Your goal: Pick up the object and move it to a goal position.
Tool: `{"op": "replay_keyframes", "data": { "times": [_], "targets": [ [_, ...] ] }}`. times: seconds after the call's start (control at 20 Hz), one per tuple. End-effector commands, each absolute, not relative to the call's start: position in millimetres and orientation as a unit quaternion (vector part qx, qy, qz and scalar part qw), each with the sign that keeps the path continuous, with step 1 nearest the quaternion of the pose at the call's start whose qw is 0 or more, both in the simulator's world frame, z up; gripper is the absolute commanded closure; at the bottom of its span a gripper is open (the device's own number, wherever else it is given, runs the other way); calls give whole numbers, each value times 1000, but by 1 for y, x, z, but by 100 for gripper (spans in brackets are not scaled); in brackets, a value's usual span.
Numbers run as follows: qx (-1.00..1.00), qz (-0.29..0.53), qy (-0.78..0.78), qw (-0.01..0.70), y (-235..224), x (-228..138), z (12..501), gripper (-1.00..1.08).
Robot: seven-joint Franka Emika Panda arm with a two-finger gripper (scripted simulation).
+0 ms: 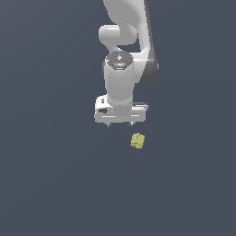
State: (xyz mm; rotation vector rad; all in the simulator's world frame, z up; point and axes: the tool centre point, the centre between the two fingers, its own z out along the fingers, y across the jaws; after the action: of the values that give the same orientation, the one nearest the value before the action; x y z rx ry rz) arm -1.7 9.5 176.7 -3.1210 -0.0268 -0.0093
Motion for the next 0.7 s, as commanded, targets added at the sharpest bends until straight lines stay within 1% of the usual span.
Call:
{"op": "replay_keyframes", "data": {
  "times": [0.0,0.35,0.65],
  "targets": [
    [-1000,-3,-5,10,12,-1,175,-92],
    [-1000,-2,21,9,26,1,162,-92],
    [-998,-1,60,7,49,3,141,-92]
  ]
}}
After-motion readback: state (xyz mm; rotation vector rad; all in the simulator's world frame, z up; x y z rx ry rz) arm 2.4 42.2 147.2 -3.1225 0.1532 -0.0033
